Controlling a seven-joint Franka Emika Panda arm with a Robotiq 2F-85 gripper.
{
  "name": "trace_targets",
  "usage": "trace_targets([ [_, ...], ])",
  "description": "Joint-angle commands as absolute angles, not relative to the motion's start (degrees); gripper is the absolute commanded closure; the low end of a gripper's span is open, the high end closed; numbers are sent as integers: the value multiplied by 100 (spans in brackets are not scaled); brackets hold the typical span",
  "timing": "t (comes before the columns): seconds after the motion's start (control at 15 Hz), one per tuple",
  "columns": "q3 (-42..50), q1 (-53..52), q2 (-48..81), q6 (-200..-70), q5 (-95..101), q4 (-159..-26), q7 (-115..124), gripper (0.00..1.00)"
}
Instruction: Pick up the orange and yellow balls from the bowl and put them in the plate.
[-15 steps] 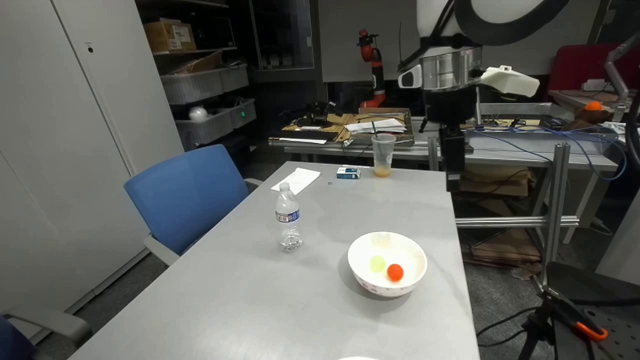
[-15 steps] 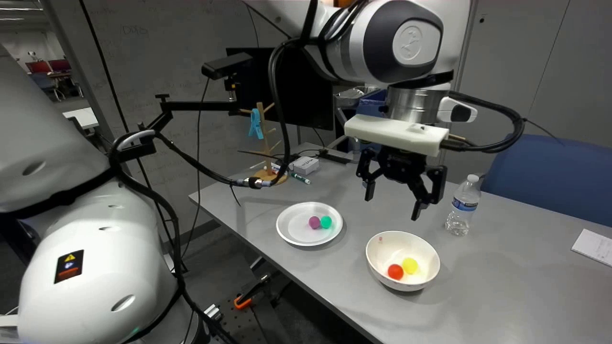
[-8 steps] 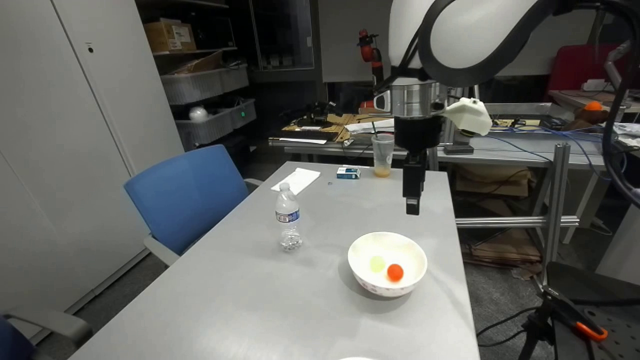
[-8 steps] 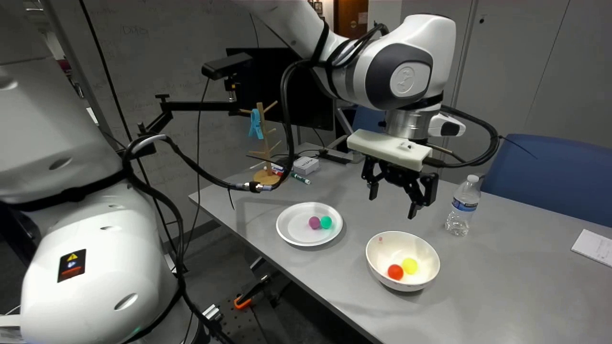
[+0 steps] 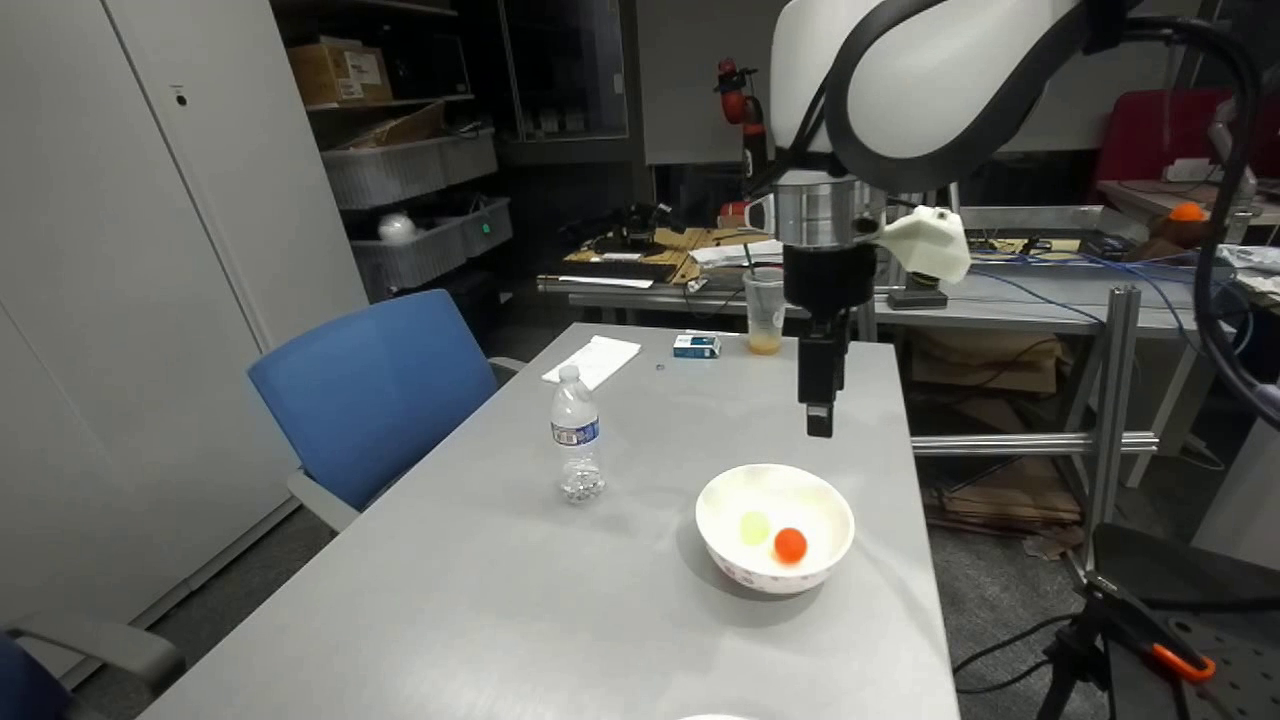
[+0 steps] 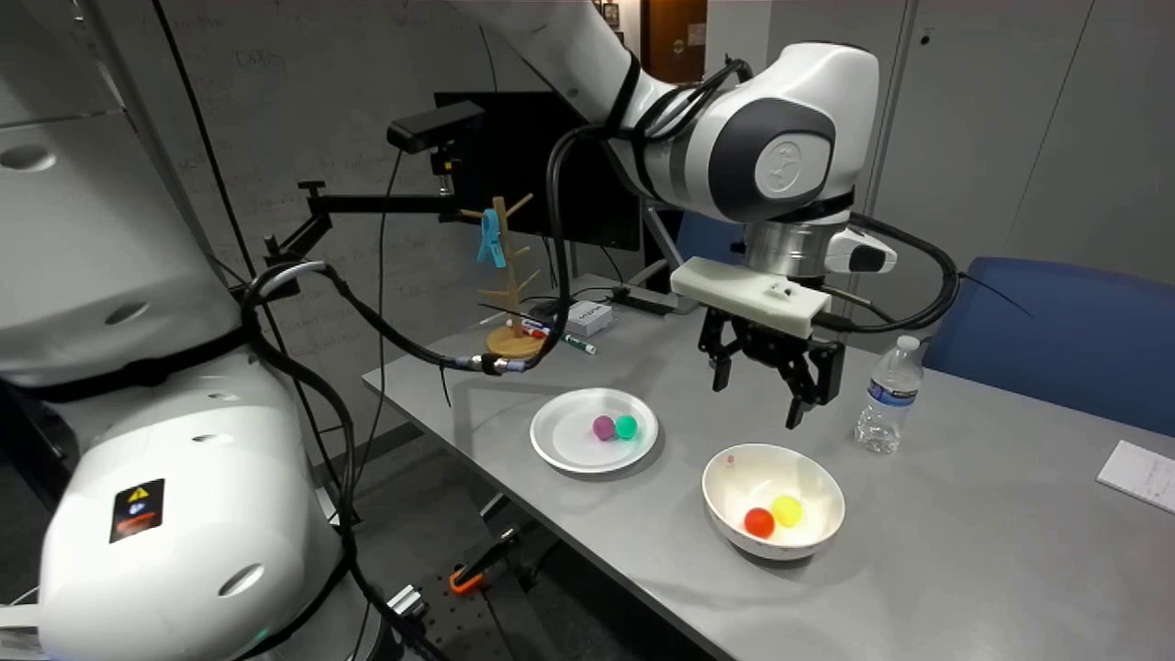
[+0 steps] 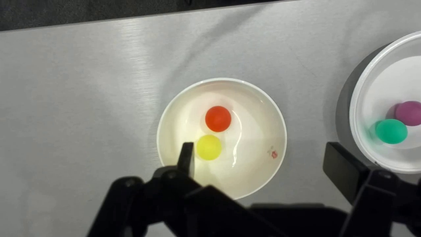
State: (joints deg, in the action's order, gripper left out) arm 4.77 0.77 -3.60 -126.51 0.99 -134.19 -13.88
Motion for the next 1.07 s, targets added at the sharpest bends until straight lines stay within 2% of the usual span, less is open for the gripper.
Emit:
trace_targets([
  [0.0, 374, 125, 304, -13103, 297, -13111, -999, 0],
  [1.0, 417, 151, 2071, -14659, 596, -12544, -259, 0],
])
